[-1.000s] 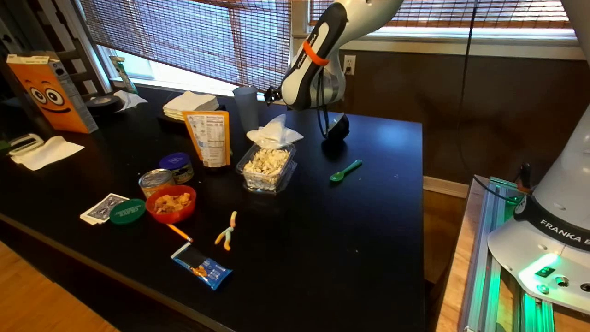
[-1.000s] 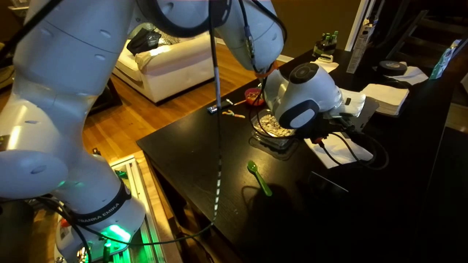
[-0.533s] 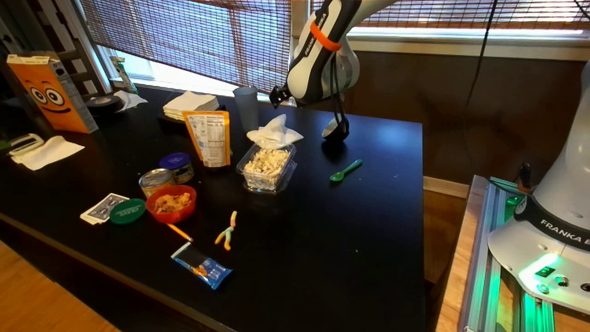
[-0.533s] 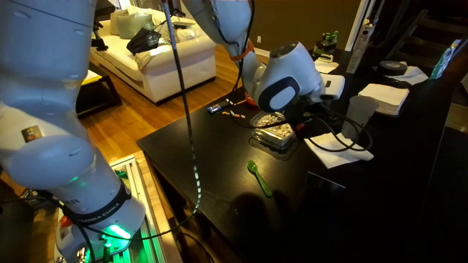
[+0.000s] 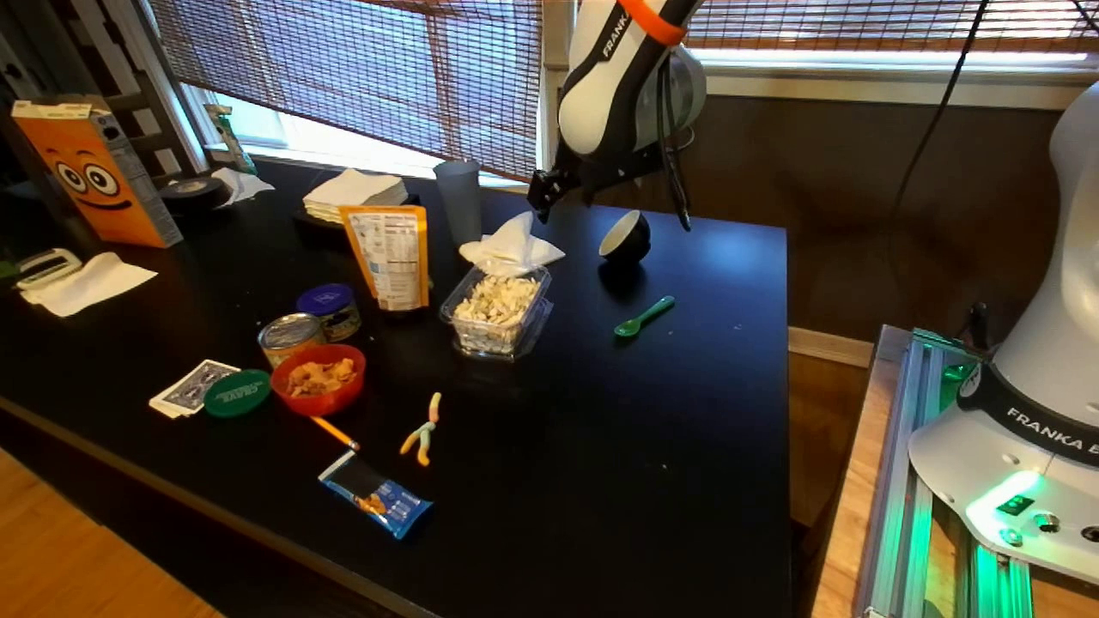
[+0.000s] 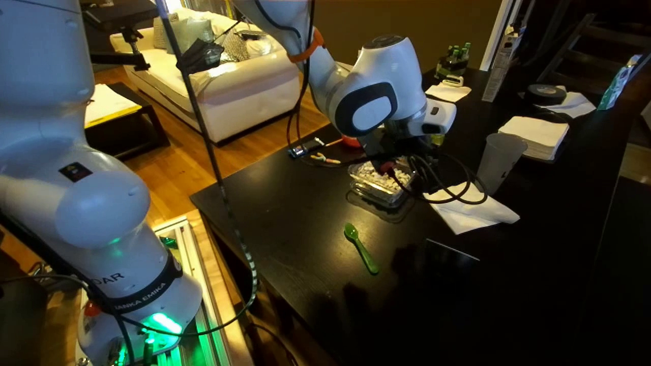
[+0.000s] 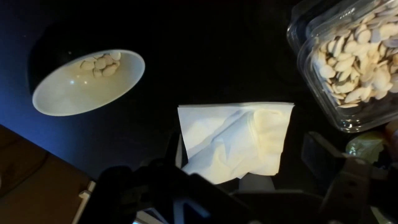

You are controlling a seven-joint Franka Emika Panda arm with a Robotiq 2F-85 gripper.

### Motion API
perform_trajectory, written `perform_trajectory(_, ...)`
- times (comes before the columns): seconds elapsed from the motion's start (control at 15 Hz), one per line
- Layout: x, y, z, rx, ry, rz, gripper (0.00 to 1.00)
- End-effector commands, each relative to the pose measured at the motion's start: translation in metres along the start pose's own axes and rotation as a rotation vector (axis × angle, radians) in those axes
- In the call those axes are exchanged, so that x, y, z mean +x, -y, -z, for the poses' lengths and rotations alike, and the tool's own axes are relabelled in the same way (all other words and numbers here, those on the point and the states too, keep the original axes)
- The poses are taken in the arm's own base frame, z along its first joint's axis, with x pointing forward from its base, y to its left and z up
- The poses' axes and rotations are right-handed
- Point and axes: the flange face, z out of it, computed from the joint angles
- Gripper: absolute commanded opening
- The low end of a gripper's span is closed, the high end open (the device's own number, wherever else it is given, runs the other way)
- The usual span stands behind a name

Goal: Pick up the pastry on the table

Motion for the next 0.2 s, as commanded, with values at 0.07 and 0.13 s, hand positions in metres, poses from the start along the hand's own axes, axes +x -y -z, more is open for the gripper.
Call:
perform_trajectory(0.07, -0.0037, 0.0001, 0.0051, 0.006, 0.015, 0.002, 1.00)
perform_trajectory(0.13, -0.0048, 0.0002, 0.0064, 0.009, 0.017, 0.002, 1.00)
